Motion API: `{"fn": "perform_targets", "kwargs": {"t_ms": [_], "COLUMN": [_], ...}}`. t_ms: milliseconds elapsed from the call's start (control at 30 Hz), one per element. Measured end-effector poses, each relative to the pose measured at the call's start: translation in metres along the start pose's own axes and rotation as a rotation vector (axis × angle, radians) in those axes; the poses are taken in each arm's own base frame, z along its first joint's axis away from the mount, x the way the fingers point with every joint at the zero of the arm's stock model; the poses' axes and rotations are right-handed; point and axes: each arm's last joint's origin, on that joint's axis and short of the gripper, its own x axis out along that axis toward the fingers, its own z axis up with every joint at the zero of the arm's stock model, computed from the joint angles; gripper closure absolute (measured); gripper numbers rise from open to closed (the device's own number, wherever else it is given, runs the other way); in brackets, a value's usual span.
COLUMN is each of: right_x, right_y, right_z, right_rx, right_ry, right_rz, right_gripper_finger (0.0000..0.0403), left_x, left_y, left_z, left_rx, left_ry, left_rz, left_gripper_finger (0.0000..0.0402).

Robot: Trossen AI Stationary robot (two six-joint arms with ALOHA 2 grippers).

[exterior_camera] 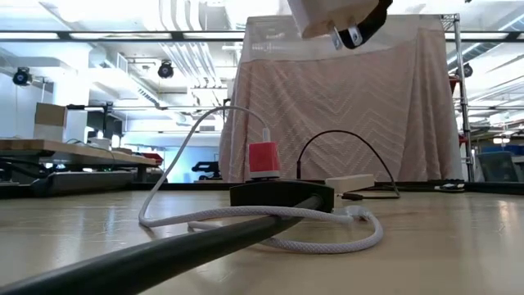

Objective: Insert USB
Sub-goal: Insert the pink charger adapter into the white outlet extension

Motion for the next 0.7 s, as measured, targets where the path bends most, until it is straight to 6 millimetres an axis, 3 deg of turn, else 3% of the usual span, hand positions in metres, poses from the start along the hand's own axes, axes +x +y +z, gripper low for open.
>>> {"fn": "perform_targets", "kwargs": {"t_ms": [267,500,700], "right_x": [-0.017,-0.021,-0.024], "right_y": [0.005,0.008,0.002], "right_z": [0.018,0.016,0.015], "right_rx": [-0.055,-0.062,-0.041], "right_ry": [-0.127,-0.268,-0.403], "right_rz": [-0.031,-0.029,-0.054], "right_gripper_finger": [0.0303,0.0303,0.0303], "left_x": [0.014,0.004,-0.006], "left_y": [-0.010,-0.011,-0.008], "left_z": [-0.013,-0.038,-0.059], "left_rx": [0.017,-0.003,-0.028], "left_ry": [-0.031,-0.207,-0.279], "left_rz": [-0.014,-0.016,-0.001], "left_gripper_finger": [0.0271,0.0224,0.0213]}}
